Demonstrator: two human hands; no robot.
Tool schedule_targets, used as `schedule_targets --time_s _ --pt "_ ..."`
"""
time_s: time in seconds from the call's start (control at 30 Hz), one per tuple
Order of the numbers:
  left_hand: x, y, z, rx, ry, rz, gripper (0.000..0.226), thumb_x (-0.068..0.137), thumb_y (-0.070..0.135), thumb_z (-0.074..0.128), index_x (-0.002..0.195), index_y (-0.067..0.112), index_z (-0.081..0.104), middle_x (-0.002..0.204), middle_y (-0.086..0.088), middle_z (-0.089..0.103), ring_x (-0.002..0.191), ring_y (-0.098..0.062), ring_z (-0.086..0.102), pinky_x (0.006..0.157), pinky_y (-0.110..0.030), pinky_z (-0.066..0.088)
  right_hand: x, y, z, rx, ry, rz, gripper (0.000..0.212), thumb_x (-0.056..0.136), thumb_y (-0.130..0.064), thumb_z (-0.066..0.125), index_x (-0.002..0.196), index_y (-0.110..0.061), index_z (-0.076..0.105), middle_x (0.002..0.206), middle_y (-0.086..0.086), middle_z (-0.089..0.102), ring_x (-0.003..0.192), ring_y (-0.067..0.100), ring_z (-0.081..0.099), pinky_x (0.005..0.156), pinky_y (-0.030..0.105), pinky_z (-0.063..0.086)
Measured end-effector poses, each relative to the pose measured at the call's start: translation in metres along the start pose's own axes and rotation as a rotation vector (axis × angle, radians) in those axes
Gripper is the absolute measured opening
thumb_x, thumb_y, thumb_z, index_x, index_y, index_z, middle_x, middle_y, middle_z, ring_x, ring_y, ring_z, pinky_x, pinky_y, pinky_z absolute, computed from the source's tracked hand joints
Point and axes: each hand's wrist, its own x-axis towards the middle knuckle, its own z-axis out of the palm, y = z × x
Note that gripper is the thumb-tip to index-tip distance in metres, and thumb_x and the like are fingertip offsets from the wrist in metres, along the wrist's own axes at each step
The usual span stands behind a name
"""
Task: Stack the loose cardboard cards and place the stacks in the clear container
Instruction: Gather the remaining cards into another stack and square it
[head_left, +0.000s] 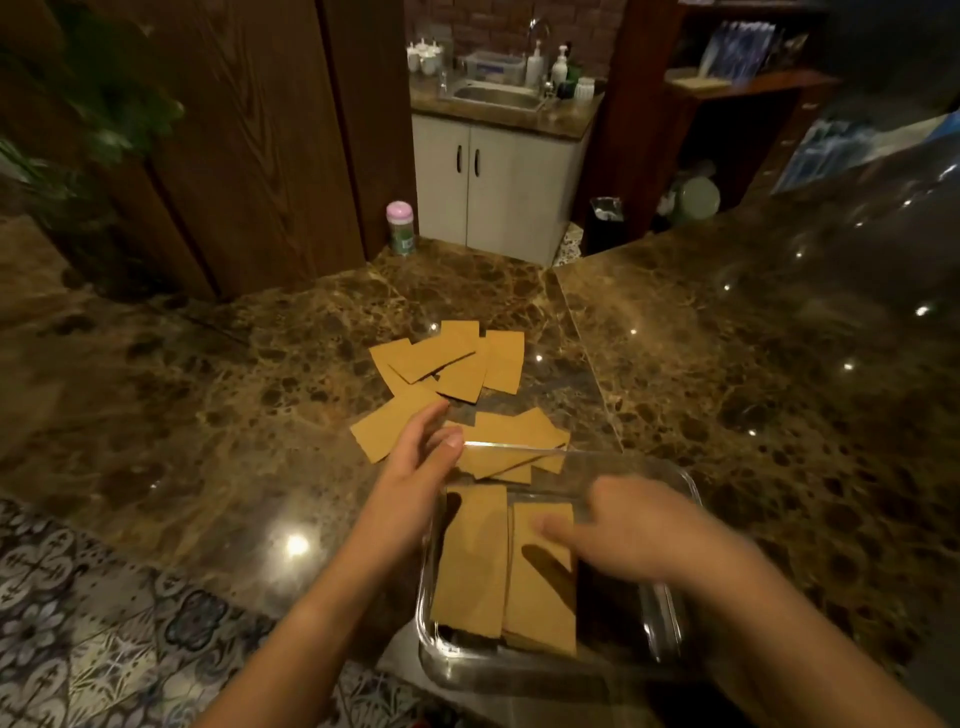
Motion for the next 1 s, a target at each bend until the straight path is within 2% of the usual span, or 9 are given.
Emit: schedule_targets --time_s 0.07,0.13,0.17,0.27,0.47,0.67,0.8,0.9,1.0 --pt "0.023 0.009 -0.010 0.002 0.083 0.018 0.032 0.099 0.024 0.054 0.130 0.029 0.055 0.122 0.007 0.062 0.109 0.001 0.058 0.075 -0.008 0.046 0.006 -0.004 -0.043 0.150 0.158 -0.139 0.037 0.092 -0.062 0.048 0.093 -0.030 0.067 0.083 -0.005 0.069 0.073 0.010 0.065 0.068 0.029 0.057" --pt "0.047 0.017 -0.013 0.013 0.120 0.003 0.026 0.099 0.020 0.054 0.123 0.021 0.061 0.118 0.002 0.064 0.105 -0.004 0.059 0.067 -0.007 0.045 0.030 -0.010 -0.068 0.221 0.321 -0.262 0.028 0.095 -0.049 0.055 0.113 -0.030 0.066 0.102 -0.009 0.070 0.089 0.006 0.065 0.077 0.026 0.055" --pt "0.059 0.020 -0.013 0.031 0.128 -0.014 0.023 0.098 0.020 0.054 0.119 0.020 0.064 0.116 0.000 0.065 0.105 -0.006 0.059 0.067 -0.010 0.045 0.049 -0.014 -0.073 0.186 0.320 -0.274 0.038 0.093 -0.047 0.060 0.125 -0.028 0.062 0.115 -0.009 0.067 0.101 0.007 0.063 0.086 0.028 0.054" --pt "0.089 0.021 -0.006 0.078 0.145 -0.074 0.019 0.096 0.026 0.056 0.112 0.024 0.067 0.114 -0.001 0.066 0.111 -0.016 0.058 0.079 -0.028 0.042 0.111 -0.023 -0.066 -0.026 0.124 -0.169 0.071 0.081 -0.055 0.071 0.140 -0.020 0.051 0.137 0.000 0.058 0.118 0.019 0.058 0.097 0.038 0.052" --pt "0.114 0.025 0.010 0.055 0.160 -0.119 0.013 0.097 0.023 0.054 0.100 0.025 0.067 0.110 -0.002 0.067 0.105 -0.017 0.059 0.074 -0.028 0.041 0.157 -0.028 -0.036 -0.254 -0.033 0.012 0.106 0.069 -0.059 0.079 0.151 -0.014 0.028 0.154 0.014 0.036 0.142 0.038 0.027 0.115 0.056 0.021" --pt "0.120 0.030 0.019 -0.016 0.220 -0.114 0.016 0.098 0.023 0.054 0.106 0.022 0.068 0.114 -0.002 0.066 0.103 -0.017 0.061 0.086 -0.036 0.048 0.161 -0.011 -0.042 -0.077 -0.125 -0.020 0.071 0.070 -0.051 0.083 0.125 -0.013 0.060 0.127 0.008 0.060 0.114 0.027 0.056 0.091 0.037 0.048" --pt "0.124 0.039 0.023 -0.060 0.250 -0.105 0.014 0.097 0.022 0.056 0.101 0.020 0.069 0.115 -0.005 0.068 0.103 -0.023 0.065 0.097 -0.046 0.047 0.160 0.009 -0.062 0.243 -0.093 -0.081 0.029 0.074 -0.030 0.084 0.082 -0.024 0.057 0.087 -0.004 0.061 0.079 0.012 0.053 0.064 0.027 0.041" --pt "0.125 0.045 0.023 -0.091 0.267 -0.105 0.013 0.096 0.020 0.055 0.097 0.019 0.068 0.107 -0.006 0.069 0.100 -0.024 0.065 0.090 -0.044 0.049 0.158 0.027 -0.082 0.466 0.014 -0.102 0.017 0.077 -0.025 0.083 0.089 -0.024 0.071 0.090 -0.010 0.067 0.085 0.007 0.059 0.069 0.024 0.045" --pt "0.125 0.051 0.025 -0.079 0.281 -0.115 0.013 0.095 0.020 0.055 0.095 0.021 0.068 0.103 -0.006 0.069 0.097 -0.023 0.064 0.082 -0.040 0.048 0.154 0.045 -0.090 0.667 0.041 -0.075 0.017 0.077 -0.020 0.083 0.093 -0.024 0.076 0.095 -0.005 0.074 0.092 0.014 0.067 0.078 0.030 0.052"
